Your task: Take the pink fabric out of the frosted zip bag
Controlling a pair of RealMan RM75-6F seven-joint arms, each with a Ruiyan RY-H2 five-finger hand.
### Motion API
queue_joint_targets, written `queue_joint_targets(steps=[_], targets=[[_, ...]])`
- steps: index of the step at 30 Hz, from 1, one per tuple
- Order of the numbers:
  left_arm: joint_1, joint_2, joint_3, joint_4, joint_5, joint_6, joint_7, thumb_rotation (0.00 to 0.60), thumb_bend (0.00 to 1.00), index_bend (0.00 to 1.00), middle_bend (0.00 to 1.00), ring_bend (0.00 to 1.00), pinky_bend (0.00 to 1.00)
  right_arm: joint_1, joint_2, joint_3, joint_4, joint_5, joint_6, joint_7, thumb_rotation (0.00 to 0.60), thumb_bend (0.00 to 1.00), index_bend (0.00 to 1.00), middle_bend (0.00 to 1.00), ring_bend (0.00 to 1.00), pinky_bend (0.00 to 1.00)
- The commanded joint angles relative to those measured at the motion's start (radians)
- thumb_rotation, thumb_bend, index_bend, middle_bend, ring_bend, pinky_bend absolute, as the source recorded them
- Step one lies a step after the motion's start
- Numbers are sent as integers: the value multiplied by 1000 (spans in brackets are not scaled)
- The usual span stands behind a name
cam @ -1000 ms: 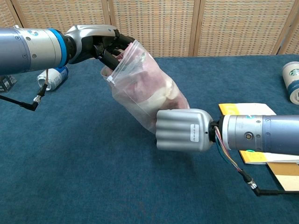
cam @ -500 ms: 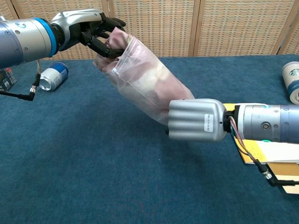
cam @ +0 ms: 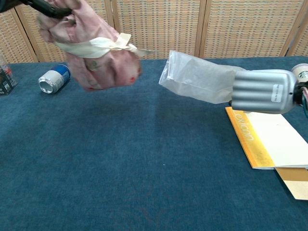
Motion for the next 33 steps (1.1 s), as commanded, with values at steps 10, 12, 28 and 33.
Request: queue_joint_targets(steps=[10,12,28,33], targets=[[117,97,47,125,87,-51,-159,600,685,727,0,0,0,-48,34,-9,10,14,53,27,600,1000,807,816,767,994],[124,88,67,145,97,-56,-151,600,685,727,0,0,0,-52,31,-5,4,13,67,36,600,1000,807,815,767,994],[220,207,141,58,213,22,-93,600,108,0,0,0,0,-191,106,77,-222,176,206,115,600,0,0,0,0,0],[303,245,160,-20,248,161,-61,600,106,0,0,0,0,-262,157,57,-266,140,337,261,600,0,0,0,0,0]])
